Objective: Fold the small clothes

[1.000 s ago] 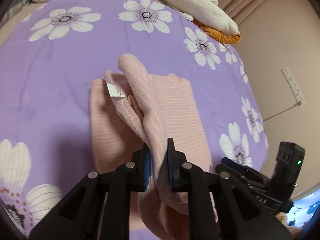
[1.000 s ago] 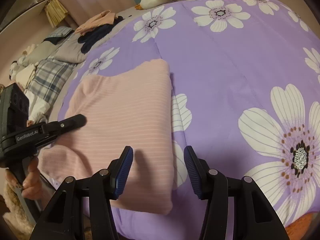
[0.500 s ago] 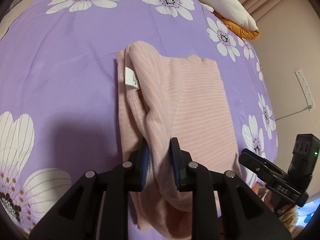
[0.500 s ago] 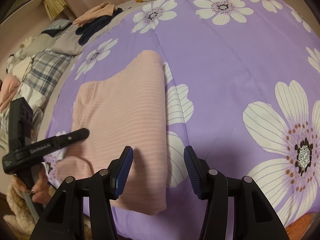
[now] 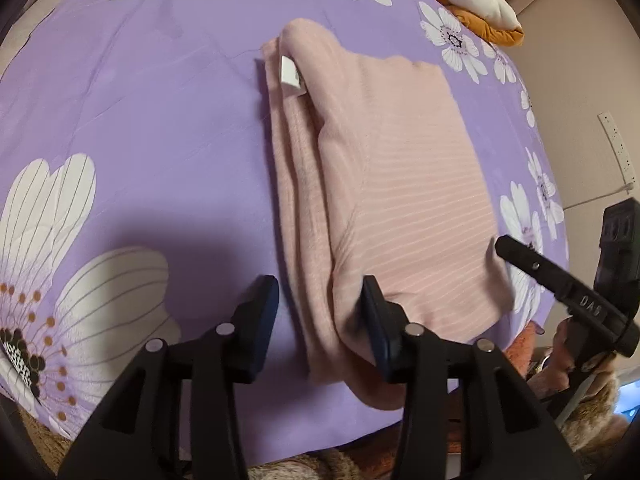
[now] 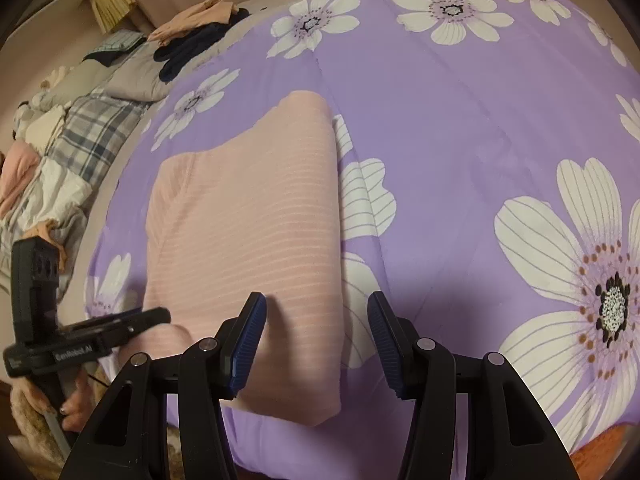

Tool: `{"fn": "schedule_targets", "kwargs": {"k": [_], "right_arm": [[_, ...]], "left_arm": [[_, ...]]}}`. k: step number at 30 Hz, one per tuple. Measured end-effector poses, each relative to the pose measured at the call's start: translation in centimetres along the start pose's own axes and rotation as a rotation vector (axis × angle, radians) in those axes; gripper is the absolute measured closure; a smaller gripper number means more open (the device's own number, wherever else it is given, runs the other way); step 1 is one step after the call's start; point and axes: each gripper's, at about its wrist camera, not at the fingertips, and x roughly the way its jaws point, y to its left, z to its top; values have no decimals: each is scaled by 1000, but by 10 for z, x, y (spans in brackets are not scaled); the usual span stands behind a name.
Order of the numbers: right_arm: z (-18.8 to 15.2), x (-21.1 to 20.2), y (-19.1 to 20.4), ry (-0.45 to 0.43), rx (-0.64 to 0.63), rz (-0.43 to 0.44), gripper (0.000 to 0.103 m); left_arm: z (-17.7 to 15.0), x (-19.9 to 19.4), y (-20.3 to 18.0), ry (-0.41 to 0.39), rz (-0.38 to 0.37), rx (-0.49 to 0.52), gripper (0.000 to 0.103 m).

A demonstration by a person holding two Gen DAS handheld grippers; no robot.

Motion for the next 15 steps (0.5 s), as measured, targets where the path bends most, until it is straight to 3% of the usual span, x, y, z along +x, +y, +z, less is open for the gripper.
{"fn": "schedule_targets", "kwargs": {"k": [6,11,15], "right_arm": [[-2,4,0,24,-7,-5,50],[-5,6,0,37,-10,-7,50],[-2,3,-2,18,-1,8,35]], "left_arm": [[-8,0,3,-24,17,5,54],[-14,-5,0,-20,28,25,42],[-6,-20,1,-71,-11,13,32]]}}
